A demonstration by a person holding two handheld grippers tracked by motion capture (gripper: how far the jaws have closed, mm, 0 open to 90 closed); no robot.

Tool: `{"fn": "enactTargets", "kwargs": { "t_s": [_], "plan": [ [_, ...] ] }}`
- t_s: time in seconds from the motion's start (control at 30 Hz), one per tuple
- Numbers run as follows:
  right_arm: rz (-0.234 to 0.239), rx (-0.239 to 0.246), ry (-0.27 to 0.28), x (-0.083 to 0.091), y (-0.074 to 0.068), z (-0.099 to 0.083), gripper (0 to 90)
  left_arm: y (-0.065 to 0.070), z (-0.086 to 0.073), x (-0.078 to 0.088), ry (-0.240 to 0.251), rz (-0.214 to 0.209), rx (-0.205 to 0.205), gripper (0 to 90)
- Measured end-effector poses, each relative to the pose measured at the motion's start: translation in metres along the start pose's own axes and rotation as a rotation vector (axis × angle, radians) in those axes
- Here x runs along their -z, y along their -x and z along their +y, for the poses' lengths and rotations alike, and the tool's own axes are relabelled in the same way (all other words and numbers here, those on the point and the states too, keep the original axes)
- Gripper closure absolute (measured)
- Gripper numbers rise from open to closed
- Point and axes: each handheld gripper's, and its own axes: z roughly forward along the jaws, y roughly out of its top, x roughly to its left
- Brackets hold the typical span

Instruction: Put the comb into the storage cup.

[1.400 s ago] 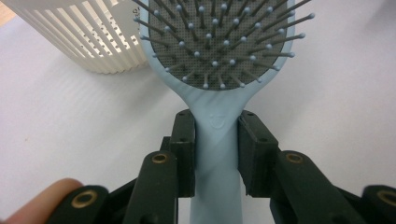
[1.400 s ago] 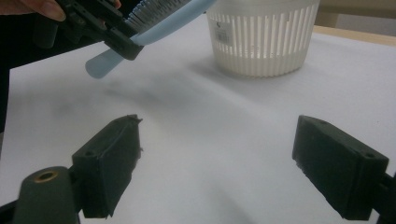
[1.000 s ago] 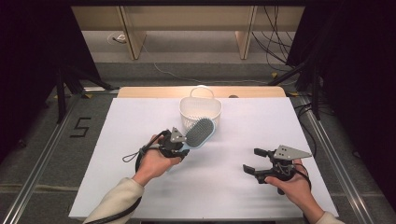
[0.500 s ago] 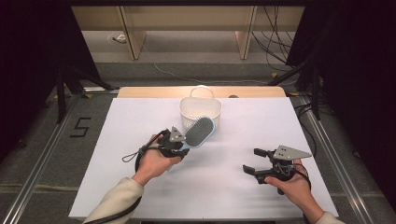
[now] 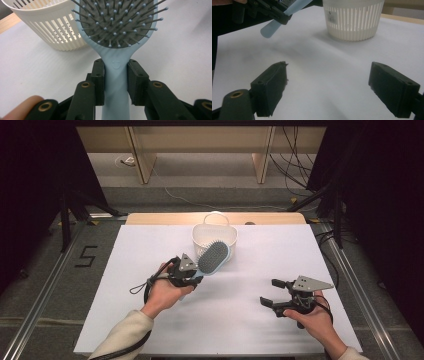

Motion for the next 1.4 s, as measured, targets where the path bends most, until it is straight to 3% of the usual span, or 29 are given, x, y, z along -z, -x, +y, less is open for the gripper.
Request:
{"fn": "enactTargets", "kwargs": {
  "t_s": [1.4],
  "plan": [
    [-0.001,-0.003,0.0,-0.0005,0.0002,-0.0006,16.2,-0.0041,0.0021,0.0058,0.092,0.011,0.02,69.6]
  ]
}}
